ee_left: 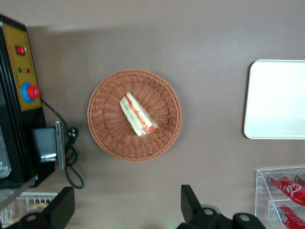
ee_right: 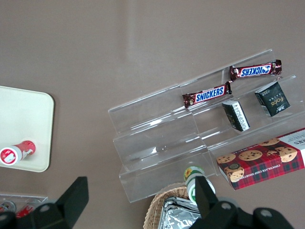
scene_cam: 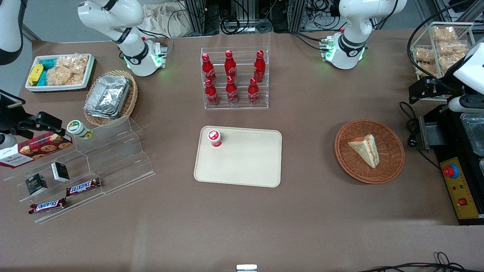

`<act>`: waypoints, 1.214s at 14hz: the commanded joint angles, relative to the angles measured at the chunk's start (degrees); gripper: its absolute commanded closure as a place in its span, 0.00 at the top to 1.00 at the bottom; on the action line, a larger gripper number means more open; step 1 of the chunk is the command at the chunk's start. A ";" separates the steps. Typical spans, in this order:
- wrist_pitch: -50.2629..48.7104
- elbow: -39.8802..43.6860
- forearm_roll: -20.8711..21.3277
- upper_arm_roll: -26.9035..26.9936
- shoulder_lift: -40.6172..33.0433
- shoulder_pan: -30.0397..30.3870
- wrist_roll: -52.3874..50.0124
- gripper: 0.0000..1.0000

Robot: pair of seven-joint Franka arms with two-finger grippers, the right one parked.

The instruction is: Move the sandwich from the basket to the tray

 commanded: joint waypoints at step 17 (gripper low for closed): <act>24.64 -21.84 -0.31 -0.16 14.13 1.29 -42.85 1.00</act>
